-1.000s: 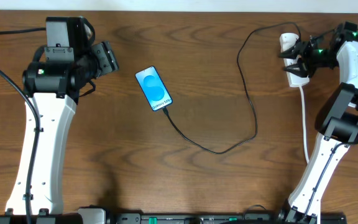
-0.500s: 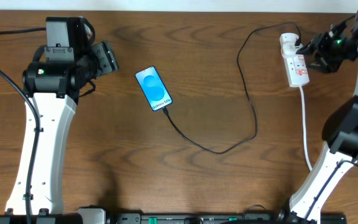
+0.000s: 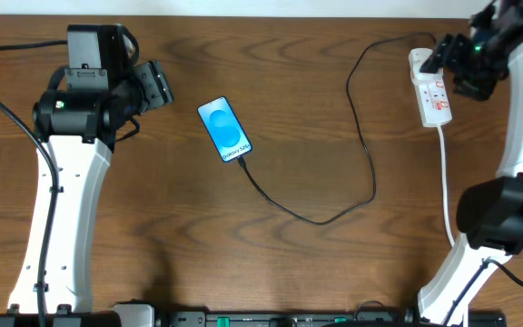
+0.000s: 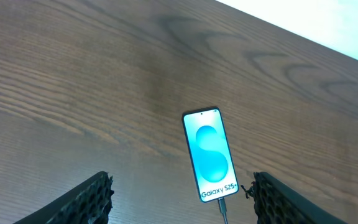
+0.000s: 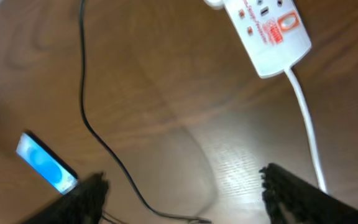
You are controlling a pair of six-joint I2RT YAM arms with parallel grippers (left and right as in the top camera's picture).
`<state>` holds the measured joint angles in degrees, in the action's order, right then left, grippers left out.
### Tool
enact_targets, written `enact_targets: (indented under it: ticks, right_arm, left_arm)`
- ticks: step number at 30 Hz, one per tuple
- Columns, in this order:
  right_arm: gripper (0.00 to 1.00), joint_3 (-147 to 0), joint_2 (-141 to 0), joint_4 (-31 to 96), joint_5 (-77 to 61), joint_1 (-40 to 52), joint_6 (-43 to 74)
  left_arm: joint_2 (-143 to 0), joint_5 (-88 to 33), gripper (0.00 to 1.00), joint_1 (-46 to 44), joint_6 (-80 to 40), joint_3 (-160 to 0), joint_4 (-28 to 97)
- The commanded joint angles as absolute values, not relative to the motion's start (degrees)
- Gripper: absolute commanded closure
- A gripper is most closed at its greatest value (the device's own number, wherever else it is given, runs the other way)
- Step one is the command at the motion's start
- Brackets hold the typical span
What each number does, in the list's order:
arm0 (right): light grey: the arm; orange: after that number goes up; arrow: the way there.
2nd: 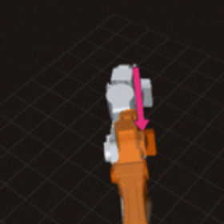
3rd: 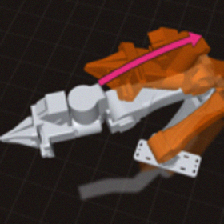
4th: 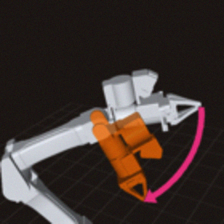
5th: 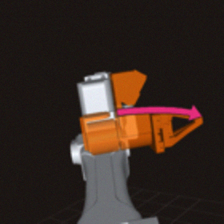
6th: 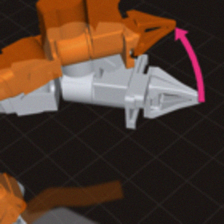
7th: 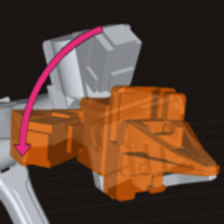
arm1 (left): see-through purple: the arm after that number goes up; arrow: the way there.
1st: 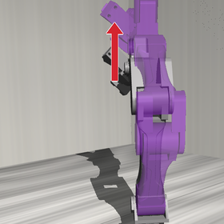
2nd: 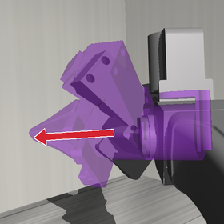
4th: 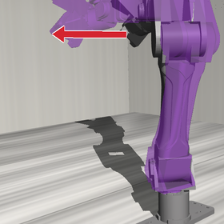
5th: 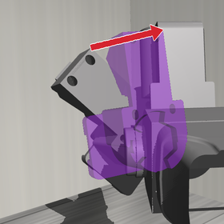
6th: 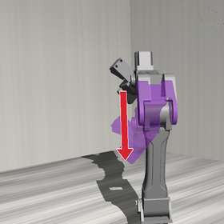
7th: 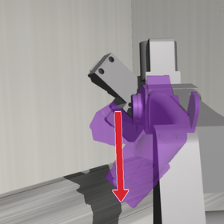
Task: Plug charger to phone and switch on socket
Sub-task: 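Lift the right gripper up and away from the power strip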
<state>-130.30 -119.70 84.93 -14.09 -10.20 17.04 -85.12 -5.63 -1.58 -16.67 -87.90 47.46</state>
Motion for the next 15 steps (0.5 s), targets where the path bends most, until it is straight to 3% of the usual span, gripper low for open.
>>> enact_targets:
  ticks: [1,8,15]
  right_arm:
    - [0.15,-130.1,-118.1,86.0,-6.8,-6.6,16.6]
    - [0.01,-130.1,-118.1,86.1,-0.8,0.4,16.7]
    - [0.01,-130.1,-118.1,86.0,0.1,4.5,17.1]
  left_arm:
    - [-85.7,-4.9,0.27,-1.3,-16.3,-88.0,47.6]
    - [-85.7,-4.9,0.27,-1.3,-16.3,-88.0,47.5]
    - [-85.7,-4.9,0.27,-1.3,-16.3,-88.0,47.5]
